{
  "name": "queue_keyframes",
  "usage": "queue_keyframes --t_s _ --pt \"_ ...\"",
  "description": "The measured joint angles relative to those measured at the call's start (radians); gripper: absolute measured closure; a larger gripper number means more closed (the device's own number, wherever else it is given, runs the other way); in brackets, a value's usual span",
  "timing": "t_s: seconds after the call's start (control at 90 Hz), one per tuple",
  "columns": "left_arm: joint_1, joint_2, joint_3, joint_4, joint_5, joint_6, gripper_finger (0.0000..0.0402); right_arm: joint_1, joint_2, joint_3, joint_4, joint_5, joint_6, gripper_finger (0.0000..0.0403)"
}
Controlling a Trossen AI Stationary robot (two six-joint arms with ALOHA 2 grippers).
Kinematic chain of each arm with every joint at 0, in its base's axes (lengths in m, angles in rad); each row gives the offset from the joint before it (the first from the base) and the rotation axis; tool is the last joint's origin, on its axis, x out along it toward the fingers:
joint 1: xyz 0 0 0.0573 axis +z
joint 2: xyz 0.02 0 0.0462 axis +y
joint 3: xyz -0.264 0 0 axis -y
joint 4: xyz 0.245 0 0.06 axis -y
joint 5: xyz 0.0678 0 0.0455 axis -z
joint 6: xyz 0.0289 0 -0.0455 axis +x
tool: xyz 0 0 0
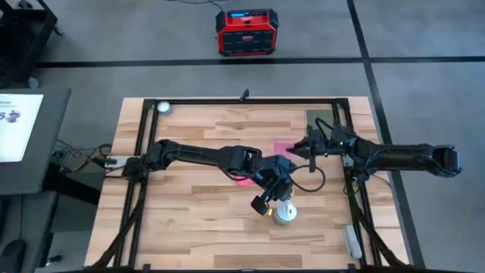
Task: Apply microfiber cloth
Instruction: Spray the back of the pink phone using the spray bottle
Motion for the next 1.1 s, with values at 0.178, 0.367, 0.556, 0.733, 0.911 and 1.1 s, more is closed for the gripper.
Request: queue_keyframes --t_s 0.178,0.367,0.556,0.733,0.911,1.1 --pt "0.0 0.0 0.0 -0.006 0.0 -0.005 0.0402 0.032 -0.001 0.0 0.001 0.033 0.001 0.0389" --pt "0.0 0.018 0.002 0.006 0.002 -0.008 0.0402 0.034 -0.001 0.0 0.003 0.035 0.01 0.0389" --pt "0.002 0.056 0.006 -0.01 0.015 -0.032 0.0402 0.034 -0.002 0.0 -0.013 0.036 0.011 0.0389" --pt "0.002 0.064 0.029 -0.043 0.008 -0.041 0.0402 0.034 -0.002 0.0 -0.013 0.036 0.011 0.0389" --pt "-0.001 0.065 0.045 -0.074 -0.014 -0.042 0.0402 0.034 -0.002 0.0 -0.01 0.036 0.01 0.0389" --pt "-0.017 -0.013 0.044 -0.161 -0.125 -0.051 0.0402 0.034 -0.017 0.0 0.004 0.052 0.003 0.0389"
